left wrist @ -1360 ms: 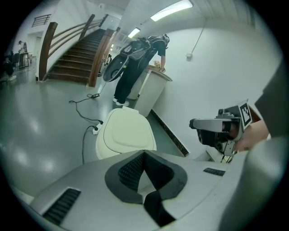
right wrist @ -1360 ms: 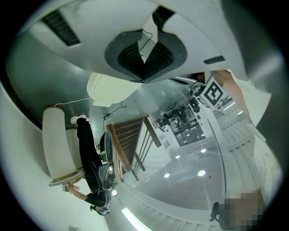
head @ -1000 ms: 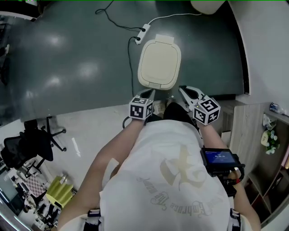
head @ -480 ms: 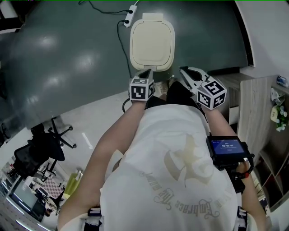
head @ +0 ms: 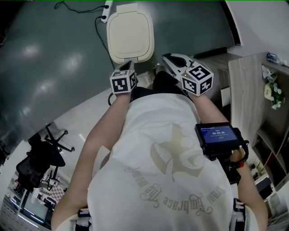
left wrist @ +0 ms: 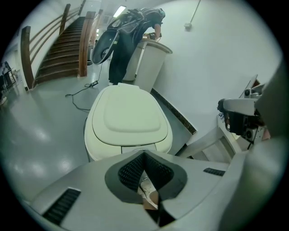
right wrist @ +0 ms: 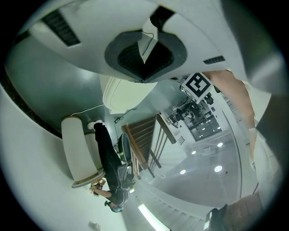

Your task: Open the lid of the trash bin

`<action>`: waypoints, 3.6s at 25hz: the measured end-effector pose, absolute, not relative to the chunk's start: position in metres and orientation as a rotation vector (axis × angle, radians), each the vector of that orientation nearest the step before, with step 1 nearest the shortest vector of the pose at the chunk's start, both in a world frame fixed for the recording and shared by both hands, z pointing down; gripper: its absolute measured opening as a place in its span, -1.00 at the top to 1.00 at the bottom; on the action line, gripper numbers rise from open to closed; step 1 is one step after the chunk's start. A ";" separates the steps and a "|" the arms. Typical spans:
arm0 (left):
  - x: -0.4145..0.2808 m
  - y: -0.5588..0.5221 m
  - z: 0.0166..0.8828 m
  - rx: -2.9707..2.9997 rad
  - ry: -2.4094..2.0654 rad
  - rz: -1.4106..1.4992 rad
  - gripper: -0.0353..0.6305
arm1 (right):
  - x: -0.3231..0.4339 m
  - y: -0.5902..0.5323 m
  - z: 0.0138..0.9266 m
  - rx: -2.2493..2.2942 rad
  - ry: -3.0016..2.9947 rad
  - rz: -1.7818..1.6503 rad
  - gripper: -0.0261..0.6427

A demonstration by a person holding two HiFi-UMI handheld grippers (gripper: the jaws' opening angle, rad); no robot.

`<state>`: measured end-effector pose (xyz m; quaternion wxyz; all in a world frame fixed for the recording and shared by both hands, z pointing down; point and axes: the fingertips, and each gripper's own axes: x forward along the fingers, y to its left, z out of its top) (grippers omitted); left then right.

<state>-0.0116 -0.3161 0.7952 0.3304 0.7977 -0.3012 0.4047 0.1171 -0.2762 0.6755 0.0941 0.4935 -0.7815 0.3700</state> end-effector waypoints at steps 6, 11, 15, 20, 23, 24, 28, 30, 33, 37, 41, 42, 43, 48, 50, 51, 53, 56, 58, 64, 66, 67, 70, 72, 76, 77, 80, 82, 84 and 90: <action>-0.011 -0.308 0.796 2.060 -0.771 1.038 0.86 | 0.112 -0.278 0.673 1.443 -2.341 1.085 0.91; -0.016 -0.310 0.792 2.089 -0.764 1.055 0.86 | 0.104 -0.284 0.668 1.411 -2.361 1.075 0.91; -0.021 -0.312 0.790 2.117 -0.768 1.085 0.86 | 0.099 -0.287 0.667 1.399 -2.367 1.078 0.91; -0.023 -0.309 0.790 2.136 -0.770 1.088 0.86 | 0.099 -0.284 0.667 1.392 -2.371 1.080 0.91; -0.024 -0.309 0.792 2.134 -0.773 1.097 0.86 | 0.099 -0.283 0.668 1.388 -2.372 1.080 0.91; -0.024 -0.310 0.792 2.133 -0.775 1.103 0.86 | 0.099 -0.283 0.668 1.387 -2.370 1.080 0.91; -0.025 -0.310 0.797 2.123 -0.783 1.112 0.86 | 0.102 -0.280 0.671 1.393 -2.358 1.086 0.91; -0.027 -0.312 0.799 2.123 -0.787 1.112 0.86 | 0.103 -0.279 0.673 1.398 -2.356 1.089 0.91; -0.027 -0.314 0.801 2.106 -0.791 1.109 0.86 | 0.104 -0.278 0.675 1.402 -2.353 1.091 0.91; -0.024 -0.314 0.804 2.087 -0.772 1.104 0.86 | 0.106 -0.276 0.676 1.406 -2.352 1.091 0.91; -0.021 -0.318 0.804 2.072 -0.762 1.094 0.86 | 0.105 -0.277 0.674 1.399 -2.361 1.073 0.91; -0.022 -0.318 0.804 2.067 -0.765 1.102 0.86 | 0.105 -0.278 0.674 1.396 -2.363 1.069 0.91; -0.024 -0.317 0.804 2.064 -0.766 1.111 0.86 | 0.104 -0.278 0.674 1.393 -2.366 1.066 0.91; -0.032 -0.309 0.796 2.064 -0.782 1.080 0.86 | 0.103 -0.281 0.671 1.388 -2.380 1.050 0.91; -0.034 -0.303 0.788 2.061 -0.785 1.043 0.86 | 0.103 -0.283 0.670 1.387 -2.384 1.043 0.91; -0.035 -0.300 0.784 2.062 -0.785 1.021 0.86 | 0.102 -0.283 0.668 1.386 -2.386 1.039 0.91; -0.036 -0.296 0.773 2.074 -0.786 0.976 0.86 | 0.101 -0.287 0.665 1.381 -2.395 1.026 0.91; -0.037 -0.301 0.756 2.103 -0.805 0.919 0.86 | 0.099 -0.294 0.659 1.373 -2.415 0.999 0.91; -0.039 -0.305 0.742 2.123 -0.828 0.879 0.86 | 0.095 -0.297 0.650 1.362 -2.439 0.981 0.91; -0.038 -0.316 0.671 2.227 -0.880 0.724 0.86 | 0.084 -0.297 0.602 1.346 -2.527 0.877 0.91; -0.034 -0.316 0.654 2.261 -0.878 0.682 0.86 | 0.085 -0.296 0.593 1.345 -2.544 0.849 0.91; -0.032 -0.316 0.648 2.273 -0.877 0.666 0.86 | 0.085 -0.296 0.589 1.345 -2.552 0.838 0.91; -0.038 -0.321 0.632 2.294 -0.877 0.618 0.86 | 0.079 -0.301 0.577 1.343 -2.575 0.806 0.91; -0.041 -0.324 0.623 2.308 -0.877 0.584 0.86 | 0.076 -0.304 0.570 1.341 -2.590 0.786 0.91; -0.034 -0.319 0.604 2.346 -0.877 0.515 0.86 | 0.088 -0.298 0.558 1.345 -2.620 0.762 0.91; -0.034 -0.319 0.600 2.354 -0.880 0.497 0.86 | 0.089 -0.297 0.556 1.344 -2.627 0.756 0.91; -0.040 -0.323 0.591 2.363 -0.897 0.449 0.86 | 0.088 -0.298 0.551 1.335 -2.632 0.737 0.91; -0.045 -0.323 0.589 2.353 -0.904 0.431 0.86 | 0.086 -0.297 0.550 1.328 -2.629 0.736 0.91; -0.048 -0.322 0.589 2.348 -0.907 0.423 0.86 | 0.086 -0.293 0.549 1.320 -2.629 0.737 0.91; -0.048 -0.328 0.578 2.371 -0.917 0.412 0.86 | 0.090 -0.290 0.548 1.337 -2.642 0.759 0.91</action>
